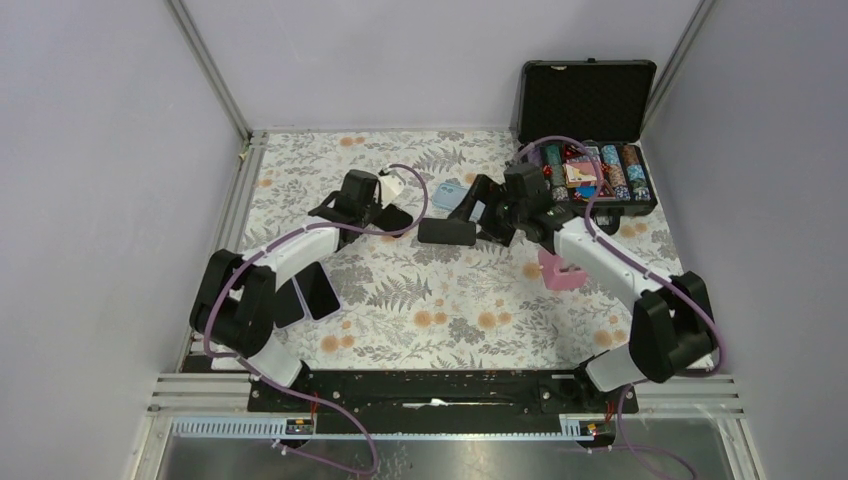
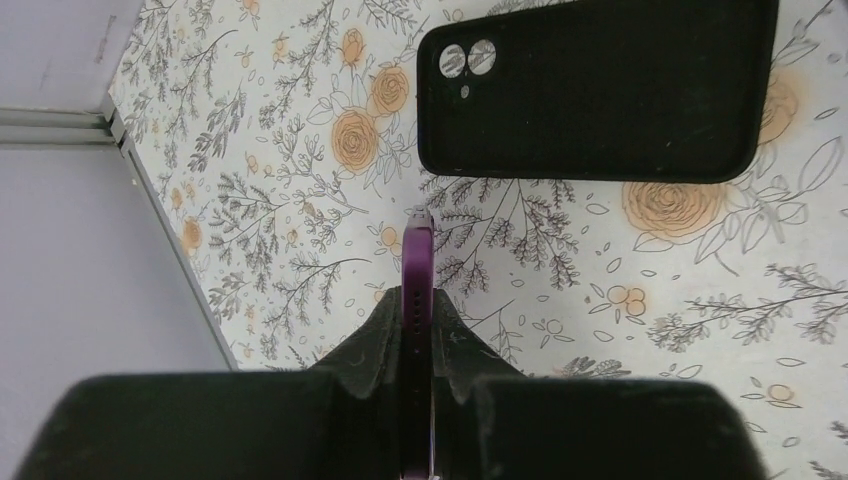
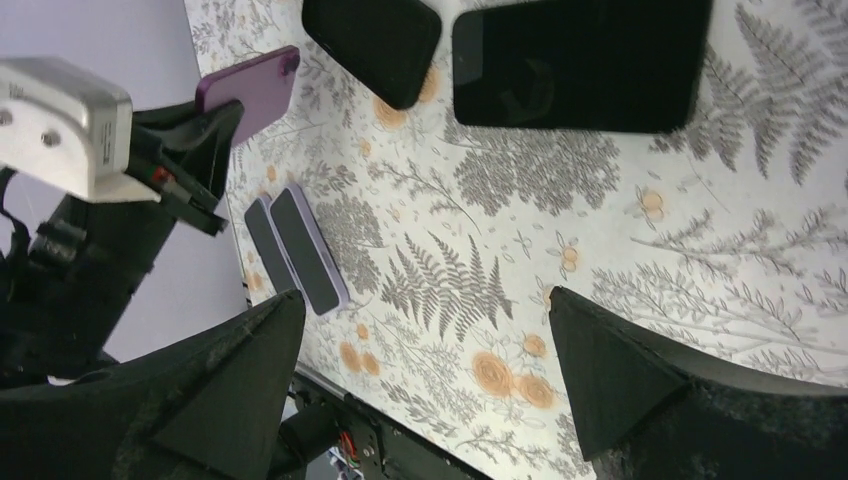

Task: Take the phone out of the phone case
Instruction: Place the phone case at the center of the board, then place the phone at the center of the board.

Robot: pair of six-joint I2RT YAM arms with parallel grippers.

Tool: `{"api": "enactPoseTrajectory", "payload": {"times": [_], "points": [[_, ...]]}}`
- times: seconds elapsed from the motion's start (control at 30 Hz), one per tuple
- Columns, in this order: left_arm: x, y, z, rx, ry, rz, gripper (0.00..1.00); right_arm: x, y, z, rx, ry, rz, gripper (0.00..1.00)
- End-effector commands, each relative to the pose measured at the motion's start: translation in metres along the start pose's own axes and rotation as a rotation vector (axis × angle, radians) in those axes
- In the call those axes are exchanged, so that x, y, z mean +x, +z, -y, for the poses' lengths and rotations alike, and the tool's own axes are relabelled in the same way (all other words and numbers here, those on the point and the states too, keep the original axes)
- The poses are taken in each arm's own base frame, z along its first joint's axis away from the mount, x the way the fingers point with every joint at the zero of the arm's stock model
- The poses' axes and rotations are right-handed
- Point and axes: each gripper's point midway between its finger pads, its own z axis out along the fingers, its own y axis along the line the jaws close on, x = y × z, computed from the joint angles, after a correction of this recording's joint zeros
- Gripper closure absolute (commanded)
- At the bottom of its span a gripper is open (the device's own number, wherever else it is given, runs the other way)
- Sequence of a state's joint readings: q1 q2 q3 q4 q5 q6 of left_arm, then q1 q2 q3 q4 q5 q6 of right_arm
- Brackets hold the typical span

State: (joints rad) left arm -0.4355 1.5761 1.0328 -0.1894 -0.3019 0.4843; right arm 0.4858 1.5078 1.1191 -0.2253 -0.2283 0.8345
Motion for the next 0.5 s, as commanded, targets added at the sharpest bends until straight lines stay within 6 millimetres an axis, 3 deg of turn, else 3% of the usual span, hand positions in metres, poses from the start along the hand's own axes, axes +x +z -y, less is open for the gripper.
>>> {"api": "enactPoseTrajectory", "payload": {"times": [0.0,0.1,0.33,0.47], "points": [[-0.015,0.003,-0.024,-0.105,0.061,0.048,0.98,0.005,-0.015,0.007,-0.046,0.046,0.015,0.02],[-0.009,0.008,-0.007,-0.077,0.101,0.026,0.9,0.009,-0.018,0.016,-0.055,0.089,0.022,0.04],[0.02,0.018,0.027,-0.057,0.202,-0.025,0.88,0.015,-0.022,0.008,-0.14,0.118,0.003,0.05],[0.025,0.018,0.04,-0.031,0.234,-0.044,0.85,0.014,-0.022,0.005,-0.156,0.131,-0.003,0.05]]}}
